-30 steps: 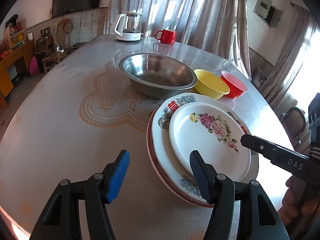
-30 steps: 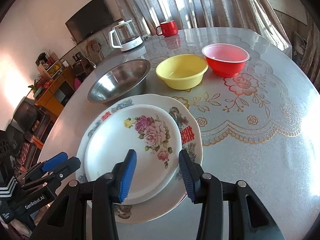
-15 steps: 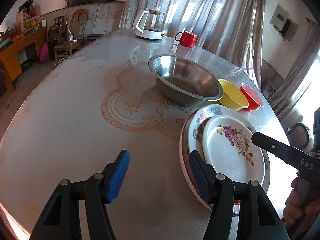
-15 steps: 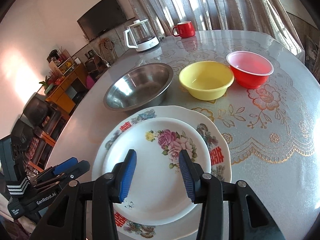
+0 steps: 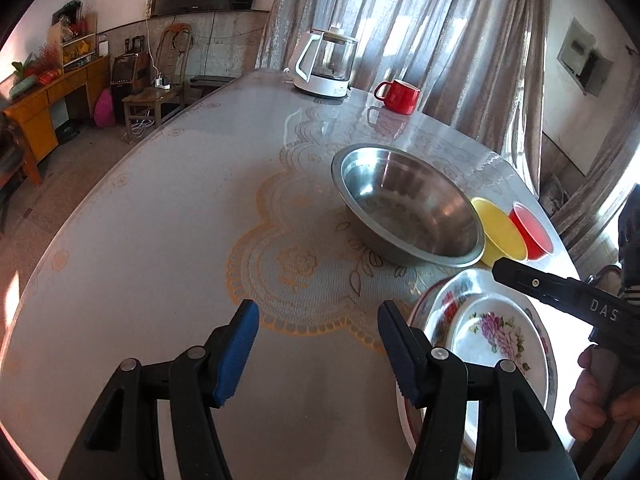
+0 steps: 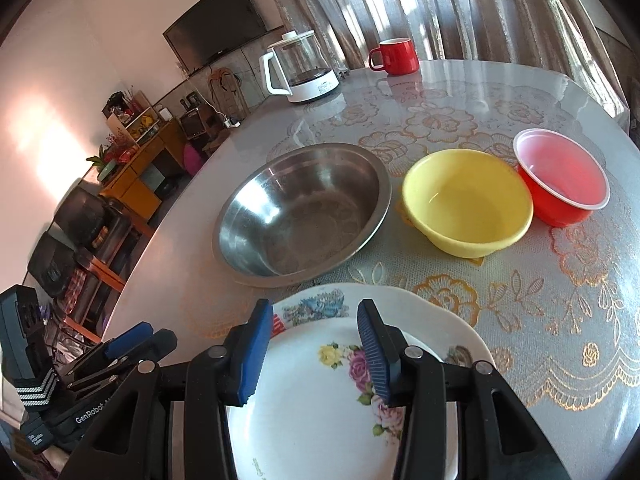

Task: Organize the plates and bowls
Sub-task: 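Move both tools toward the rim of the steel bowl, then close both tools on the steel bowl rim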

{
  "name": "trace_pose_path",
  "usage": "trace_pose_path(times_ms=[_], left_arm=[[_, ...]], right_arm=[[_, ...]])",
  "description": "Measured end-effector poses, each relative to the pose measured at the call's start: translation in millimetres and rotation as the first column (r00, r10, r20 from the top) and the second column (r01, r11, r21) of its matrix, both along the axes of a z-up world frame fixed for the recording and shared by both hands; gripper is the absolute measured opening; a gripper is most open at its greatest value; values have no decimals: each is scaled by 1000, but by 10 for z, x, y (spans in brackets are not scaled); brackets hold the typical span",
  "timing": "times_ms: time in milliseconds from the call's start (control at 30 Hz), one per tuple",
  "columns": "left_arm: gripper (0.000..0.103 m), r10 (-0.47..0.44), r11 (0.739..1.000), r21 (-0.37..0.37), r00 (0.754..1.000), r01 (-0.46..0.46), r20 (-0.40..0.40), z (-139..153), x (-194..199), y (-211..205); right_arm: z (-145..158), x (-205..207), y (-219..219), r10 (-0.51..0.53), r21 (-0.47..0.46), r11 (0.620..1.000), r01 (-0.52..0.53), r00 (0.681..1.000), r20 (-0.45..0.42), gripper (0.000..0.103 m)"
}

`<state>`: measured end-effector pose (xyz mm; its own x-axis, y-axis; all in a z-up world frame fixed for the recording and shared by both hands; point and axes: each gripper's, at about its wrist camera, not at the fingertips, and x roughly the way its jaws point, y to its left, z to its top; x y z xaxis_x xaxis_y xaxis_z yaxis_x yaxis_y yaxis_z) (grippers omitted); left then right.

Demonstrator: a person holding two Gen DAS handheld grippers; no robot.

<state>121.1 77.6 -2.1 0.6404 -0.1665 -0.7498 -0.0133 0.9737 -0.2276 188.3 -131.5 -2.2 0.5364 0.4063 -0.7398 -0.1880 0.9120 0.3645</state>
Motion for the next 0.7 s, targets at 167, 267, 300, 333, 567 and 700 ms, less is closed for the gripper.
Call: trace_pose_path(times_ms=[167, 267, 300, 333, 567, 700], left_arm=[[62, 7, 1000, -5, 1000, -7, -9, 12, 217, 1], [62, 12, 1000, -20, 1000, -12, -5, 47, 361, 3], [62, 13, 1000, -26, 1000, -13, -4, 56, 403, 3], [62, 13, 999, -32, 1000, -13, -1, 63, 451, 1], [50, 8, 1000, -22, 1000, -8, -18, -7, 812, -97], [31, -38, 999, -26, 999, 38, -21, -57, 941, -181]], right_arm=[[-93, 254, 12, -27, 22, 999, 28, 999, -46, 44], [-153, 382, -5, -61, 14, 998, 63, 995, -74, 44], [-172, 422, -10, -67, 17, 997, 69, 995, -78, 44], [-191, 452, -14, -71, 17, 997, 72, 994, -85, 44], [-279, 624, 14, -87, -6, 996, 87, 990, -111, 44], [-302, 696, 99, -76, -68, 995, 70, 992, -98, 44]])
